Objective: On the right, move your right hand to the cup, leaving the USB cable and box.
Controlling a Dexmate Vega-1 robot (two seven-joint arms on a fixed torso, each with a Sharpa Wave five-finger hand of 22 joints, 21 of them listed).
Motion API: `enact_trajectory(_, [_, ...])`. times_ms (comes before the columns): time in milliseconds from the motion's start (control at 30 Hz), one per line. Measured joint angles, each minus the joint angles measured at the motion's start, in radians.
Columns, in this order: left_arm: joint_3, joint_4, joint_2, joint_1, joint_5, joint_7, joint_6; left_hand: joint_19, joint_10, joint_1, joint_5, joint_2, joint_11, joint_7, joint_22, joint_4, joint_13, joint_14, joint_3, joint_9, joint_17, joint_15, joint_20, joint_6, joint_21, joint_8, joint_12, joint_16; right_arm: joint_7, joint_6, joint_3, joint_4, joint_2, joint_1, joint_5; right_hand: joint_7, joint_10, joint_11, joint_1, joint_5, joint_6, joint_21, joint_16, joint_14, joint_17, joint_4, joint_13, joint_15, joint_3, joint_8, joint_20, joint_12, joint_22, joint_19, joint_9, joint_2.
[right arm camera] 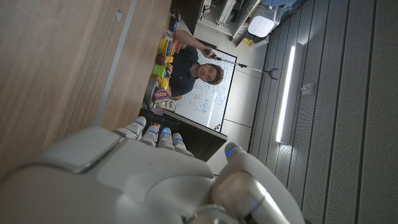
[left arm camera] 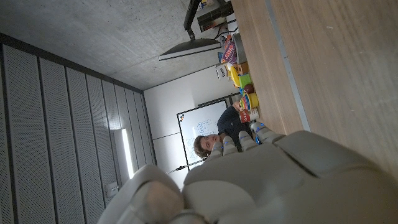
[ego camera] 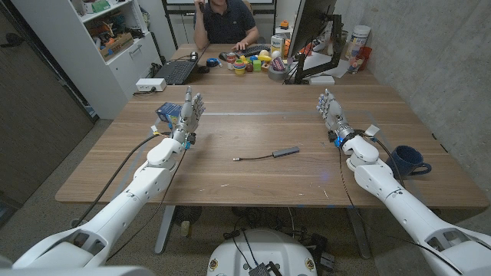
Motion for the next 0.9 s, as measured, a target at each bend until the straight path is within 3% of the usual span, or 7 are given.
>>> enact_trajectory(33, [-0.003,-0.001,-0.001,0.001,0.004,-0.001,0.000,0.000,0.000,0.000,0.000,0.000,0.000,0.000,0.000,0.000,0.000,0.000,0.000,0.000,0.000,0.000,0.000,0.000,0.000,0.000,0.000,0.000,0.012,-0.006,0.083,0.000,0.072,-0.009,-0.018,0.000,0.000,0.000,0.000,0.000,0.000,0.000,0.000,0.000,0.000,0.000,0.000,0.000,0.000,0.000,0.000,0.000,0.000,0.000,0.000,0.000])
enact_trajectory(100, [-0.007,-0.002,-0.002,0.002,0.006,-0.003,0.000,-0.002,0.000,0.000,0.000,0.000,0.000,0.000,0.000,0.000,0.000,0.000,0.000,0.000,0.000,0.000,0.002,0.000,0.000,0.000,0.000,0.000,0.031,-0.015,0.083,0.000,0.072,-0.009,-0.045,-0.006,0.000,0.000,0.000,0.000,-0.005,0.000,0.000,0.000,0.000,0.000,0.000,0.000,0.000,0.000,0.008,0.000,0.000,-0.007,0.000,0.000])
enact_trajectory(133, [-0.011,-0.002,-0.004,0.004,0.008,-0.004,0.000,-0.004,0.000,0.000,0.000,0.000,0.000,0.000,0.000,0.000,0.000,0.000,0.000,0.000,0.000,0.000,0.004,0.000,0.000,0.000,0.000,0.000,0.052,-0.026,0.139,-0.002,0.120,-0.014,-0.079,-0.016,0.000,0.000,0.000,0.000,-0.005,0.000,0.000,-0.001,0.000,0.000,0.000,0.001,0.000,0.000,0.024,0.000,0.000,-0.008,0.000,0.000])
enact_trajectory(233, [-0.021,-0.002,-0.007,0.006,0.013,-0.010,0.001,-0.004,0.000,0.000,0.000,0.000,0.000,0.000,0.000,0.000,0.000,0.000,0.000,0.000,0.000,0.000,0.004,0.000,0.000,0.000,0.000,0.000,0.095,-0.046,0.218,-0.015,0.188,-0.021,-0.154,-0.047,0.000,0.000,0.000,0.000,0.012,0.010,0.000,-0.004,-0.005,-0.014,0.000,0.048,-0.007,0.002,0.088,0.000,-0.003,0.024,0.000,0.000])
enact_trajectory(367, [-0.033,-0.002,-0.014,0.008,0.021,-0.019,0.003,-0.004,0.000,0.000,0.000,0.000,0.000,0.000,0.000,0.000,0.000,0.000,0.000,0.000,0.000,0.000,0.004,0.000,0.000,0.000,0.000,0.000,0.135,-0.071,0.289,-0.041,0.251,-0.030,-0.242,-0.074,0.007,0.005,0.007,-0.005,0.028,0.023,0.009,0.014,-0.008,-0.029,0.000,0.100,-0.013,0.008,0.134,0.008,-0.007,0.069,0.000,0.007])
enact_trajectory(567, [-0.049,0.005,-0.026,0.009,0.030,-0.035,0.005,-0.004,0.000,0.000,0.000,0.000,0.000,0.000,0.000,0.000,0.000,0.000,0.000,0.000,0.000,0.000,0.004,0.000,0.000,0.000,0.000,0.000,0.184,-0.109,0.383,-0.098,0.333,-0.044,-0.386,-0.086,0.027,0.004,0.022,-0.013,0.040,0.023,0.009,0.029,-0.012,-0.043,0.000,0.115,-0.027,0.008,0.149,0.008,-0.008,0.092,0.000,0.014])
enact_trajectory(900, [-0.072,0.027,-0.045,0.005,0.043,-0.065,0.005,-0.003,0.000,0.000,0.000,0.000,0.000,0.000,0.000,0.000,0.000,0.000,0.000,0.000,0.000,0.000,0.004,0.000,0.000,0.000,0.000,0.000,0.200,-0.139,0.484,-0.231,0.420,-0.077,-0.630,-0.115,0.058,0.000,0.057,-0.020,0.080,0.029,0.009,0.056,-0.012,-0.071,0.000,0.109,-0.039,0.016,0.175,0.016,-0.012,0.126,0.000,-0.021])
